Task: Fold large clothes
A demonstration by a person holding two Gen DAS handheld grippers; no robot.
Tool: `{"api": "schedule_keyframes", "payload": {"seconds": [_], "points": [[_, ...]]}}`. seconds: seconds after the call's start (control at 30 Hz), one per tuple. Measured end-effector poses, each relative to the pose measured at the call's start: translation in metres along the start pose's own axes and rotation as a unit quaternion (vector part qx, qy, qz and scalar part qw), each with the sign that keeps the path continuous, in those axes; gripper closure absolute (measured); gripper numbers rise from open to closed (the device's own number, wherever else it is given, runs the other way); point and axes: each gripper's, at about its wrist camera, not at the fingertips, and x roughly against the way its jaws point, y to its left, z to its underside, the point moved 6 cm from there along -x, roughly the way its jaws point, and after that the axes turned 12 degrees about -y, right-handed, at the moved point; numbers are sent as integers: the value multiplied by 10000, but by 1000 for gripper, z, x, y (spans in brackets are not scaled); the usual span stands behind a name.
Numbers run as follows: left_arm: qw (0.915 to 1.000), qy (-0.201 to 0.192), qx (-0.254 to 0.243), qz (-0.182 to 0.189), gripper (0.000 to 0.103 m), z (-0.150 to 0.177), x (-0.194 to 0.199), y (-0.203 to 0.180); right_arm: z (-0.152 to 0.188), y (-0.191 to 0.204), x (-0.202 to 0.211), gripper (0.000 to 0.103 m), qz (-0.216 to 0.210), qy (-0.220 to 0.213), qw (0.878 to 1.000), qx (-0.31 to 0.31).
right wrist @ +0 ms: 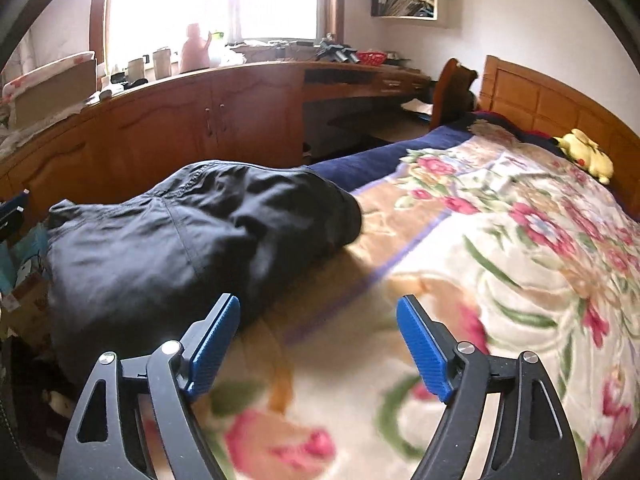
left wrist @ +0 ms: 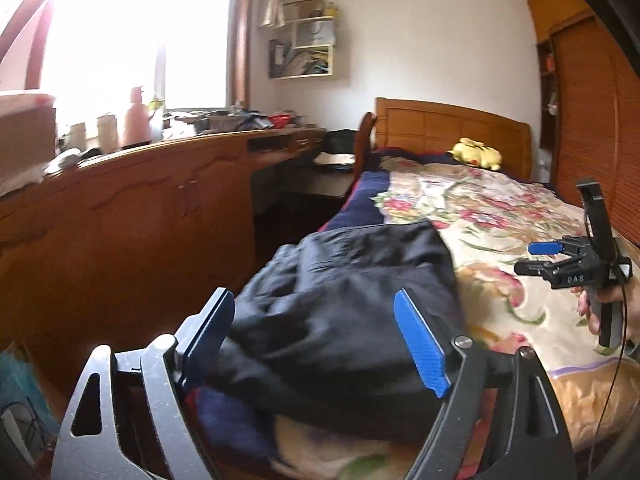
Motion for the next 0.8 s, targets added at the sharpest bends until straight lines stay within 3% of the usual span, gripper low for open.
{"api": "schedule_keyframes", "payload": {"seconds": [0.4,0.8], "points": [[9972,83,-153,730,20,-2,-8,-119,24,-35,120,20,772,-401,9960,-199],[9872,265,-282,1550,19,11,-18,-252,67,-70,191,20,1492,-642,9848,-615]]}}
